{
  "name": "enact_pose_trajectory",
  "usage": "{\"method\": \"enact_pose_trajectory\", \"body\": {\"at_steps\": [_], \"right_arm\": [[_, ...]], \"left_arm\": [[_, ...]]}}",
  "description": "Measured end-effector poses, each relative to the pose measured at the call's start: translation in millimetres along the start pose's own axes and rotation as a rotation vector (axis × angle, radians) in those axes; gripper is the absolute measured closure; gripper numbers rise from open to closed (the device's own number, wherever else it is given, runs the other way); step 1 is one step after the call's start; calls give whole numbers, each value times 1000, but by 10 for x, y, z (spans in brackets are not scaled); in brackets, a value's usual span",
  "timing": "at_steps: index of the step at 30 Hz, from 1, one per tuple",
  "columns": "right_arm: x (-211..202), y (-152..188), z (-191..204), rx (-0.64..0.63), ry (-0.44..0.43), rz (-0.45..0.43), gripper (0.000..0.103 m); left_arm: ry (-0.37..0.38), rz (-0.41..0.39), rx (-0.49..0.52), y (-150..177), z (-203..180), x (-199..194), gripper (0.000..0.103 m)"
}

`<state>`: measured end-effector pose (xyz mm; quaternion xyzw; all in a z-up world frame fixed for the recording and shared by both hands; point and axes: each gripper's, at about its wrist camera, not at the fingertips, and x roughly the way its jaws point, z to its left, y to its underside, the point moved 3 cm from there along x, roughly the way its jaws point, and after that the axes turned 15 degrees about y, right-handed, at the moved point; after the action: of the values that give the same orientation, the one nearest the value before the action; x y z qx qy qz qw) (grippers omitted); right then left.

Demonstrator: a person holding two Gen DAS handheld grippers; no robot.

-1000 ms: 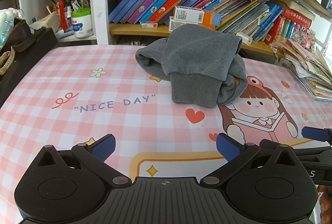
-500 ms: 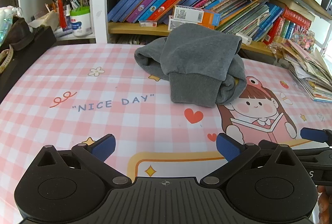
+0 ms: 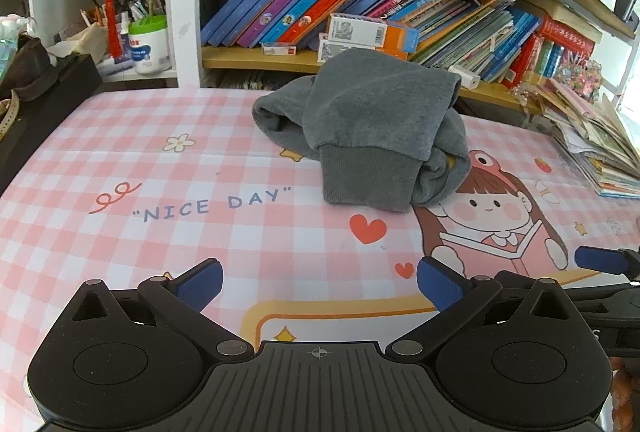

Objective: Fold clothes

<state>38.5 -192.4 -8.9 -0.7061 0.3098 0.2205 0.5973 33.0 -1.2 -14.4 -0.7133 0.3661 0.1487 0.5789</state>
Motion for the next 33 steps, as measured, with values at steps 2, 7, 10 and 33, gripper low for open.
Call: {"method": "enact_pose_trajectory", "body": {"at_steps": [2, 7, 10, 33], "right_arm": [[10, -3, -3, 1, 1, 2, 1], [25, -7, 9, -6, -1, 3, 1], [38, -10, 16, -8, -1, 5, 1], [164, -21, 52, -26, -2, 26, 1]], "left_arm": [[10, -2, -1, -2, -1, 0, 0], [10, 0, -5, -11, 14, 21, 0], [11, 1, -3, -17, 13, 37, 0], [38, 53, -14, -20, 51, 176, 0]]}}
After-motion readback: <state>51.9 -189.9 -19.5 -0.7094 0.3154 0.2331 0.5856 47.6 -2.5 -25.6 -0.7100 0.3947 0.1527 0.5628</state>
